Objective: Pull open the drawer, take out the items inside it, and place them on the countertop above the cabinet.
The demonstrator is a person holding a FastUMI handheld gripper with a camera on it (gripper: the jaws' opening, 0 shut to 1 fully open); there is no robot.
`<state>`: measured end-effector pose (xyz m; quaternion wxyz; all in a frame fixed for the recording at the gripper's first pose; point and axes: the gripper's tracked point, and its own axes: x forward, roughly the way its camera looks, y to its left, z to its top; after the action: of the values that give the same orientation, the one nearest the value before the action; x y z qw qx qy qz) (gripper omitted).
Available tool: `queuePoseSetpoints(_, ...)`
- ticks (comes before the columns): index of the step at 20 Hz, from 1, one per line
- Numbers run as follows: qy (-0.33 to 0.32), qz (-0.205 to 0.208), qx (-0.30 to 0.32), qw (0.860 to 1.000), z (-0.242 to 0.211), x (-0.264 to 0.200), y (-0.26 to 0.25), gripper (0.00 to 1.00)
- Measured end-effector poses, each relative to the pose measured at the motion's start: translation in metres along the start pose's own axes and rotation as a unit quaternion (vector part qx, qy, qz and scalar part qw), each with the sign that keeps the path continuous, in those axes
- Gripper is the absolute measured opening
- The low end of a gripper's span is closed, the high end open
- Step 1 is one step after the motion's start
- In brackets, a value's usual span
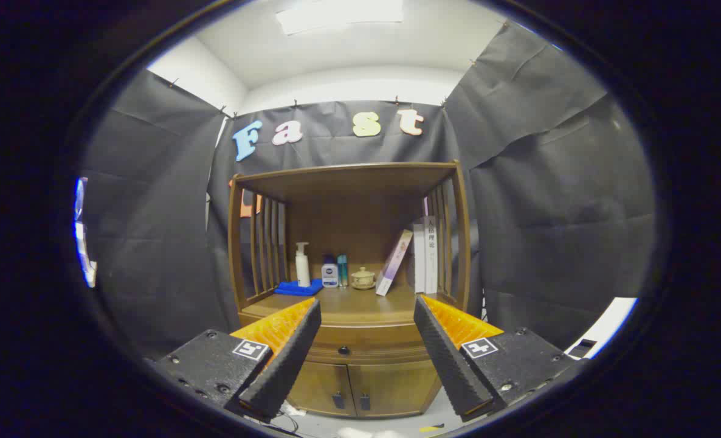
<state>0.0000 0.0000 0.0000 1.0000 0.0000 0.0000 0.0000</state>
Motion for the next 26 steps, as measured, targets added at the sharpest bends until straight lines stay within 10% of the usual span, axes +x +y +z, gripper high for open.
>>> queuePoseSetpoints(14, 0.015, 0.001, -0.007, 1.000, -0.024, 0.016, 0.012, 1.00)
queuePoseSetpoints(26, 0.085, 0.015, -0.019, 0.996, -0.144, 0.089, 0.026, 1.00)
